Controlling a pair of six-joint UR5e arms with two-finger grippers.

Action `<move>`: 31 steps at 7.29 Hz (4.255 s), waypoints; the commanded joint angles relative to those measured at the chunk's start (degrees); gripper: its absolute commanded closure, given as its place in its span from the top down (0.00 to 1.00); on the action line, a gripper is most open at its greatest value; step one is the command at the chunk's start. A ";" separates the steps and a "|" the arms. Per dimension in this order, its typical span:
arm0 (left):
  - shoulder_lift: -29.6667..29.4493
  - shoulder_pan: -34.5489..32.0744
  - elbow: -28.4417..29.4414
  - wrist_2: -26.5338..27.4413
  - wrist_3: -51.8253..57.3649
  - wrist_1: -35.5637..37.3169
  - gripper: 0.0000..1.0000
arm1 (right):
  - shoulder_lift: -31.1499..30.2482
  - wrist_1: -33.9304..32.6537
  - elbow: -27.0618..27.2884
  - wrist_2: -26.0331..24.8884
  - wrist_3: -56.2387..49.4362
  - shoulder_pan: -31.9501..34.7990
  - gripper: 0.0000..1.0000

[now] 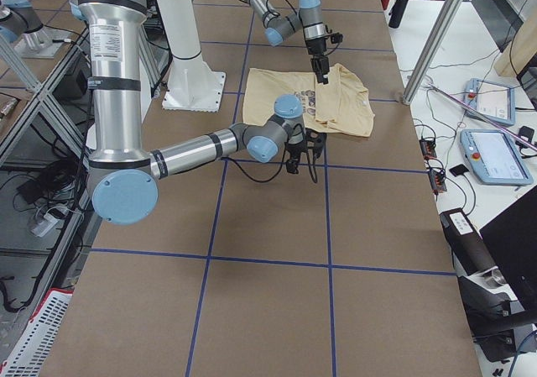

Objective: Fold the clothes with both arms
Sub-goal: 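Release the sleeve with the left gripper while the right gripper moves to the hem, then position the right gripper at the hem corner nearest the robot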

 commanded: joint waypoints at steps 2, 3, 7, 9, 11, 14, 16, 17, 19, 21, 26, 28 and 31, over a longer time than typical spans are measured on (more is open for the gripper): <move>18.91 -3.57 -17.61 -1.32 11.57 0.08 0.75 | -3.50 0.00 11.39 -25.96 32.11 -28.54 0.96; 20.78 -4.64 -17.81 -3.15 13.17 0.00 0.75 | -3.41 -0.08 11.93 -34.61 38.74 -37.01 0.94; 21.58 -4.65 -17.81 -3.08 13.01 0.00 0.77 | 0.97 -6.23 10.19 -41.12 45.39 -44.74 0.88; 21.59 -4.56 -17.81 -3.08 12.84 0.00 0.79 | 2.11 -6.41 9.91 -41.12 45.31 -44.74 0.86; 21.59 -4.65 -17.81 -3.08 12.75 0.00 0.80 | 2.30 -7.99 9.91 -41.12 45.05 -43.96 0.85; 22.28 -4.56 -17.81 -2.91 12.57 0.00 0.80 | 2.21 -8.08 9.39 -40.86 44.43 -43.08 0.85; 22.38 -4.56 -17.73 -2.82 12.57 0.00 0.80 | 2.30 -8.00 8.68 -40.85 44.52 -43.34 0.85; 22.38 -4.65 -17.73 -2.82 12.57 0.00 0.80 | 2.74 -8.08 8.33 -40.85 44.52 -43.25 0.85; 22.38 -4.56 -17.64 -2.82 12.57 0.00 0.79 | 3.97 -8.08 8.24 -40.85 44.52 -43.16 0.71; 22.38 -4.56 -17.64 -2.82 12.57 0.00 0.79 | 3.97 -8.08 7.71 -40.85 44.60 -42.99 0.45; 22.38 -4.38 -17.29 -2.82 12.48 0.00 0.79 | 3.44 -8.08 8.50 -40.50 44.43 -41.84 0.00; 22.38 -4.29 -17.20 -2.82 12.40 0.00 0.79 | 3.09 -8.08 8.68 -40.15 44.43 -41.93 0.00; 22.38 -4.38 -17.46 -2.73 12.31 0.00 0.79 | 3.62 -8.08 8.77 -40.15 44.43 -42.11 0.00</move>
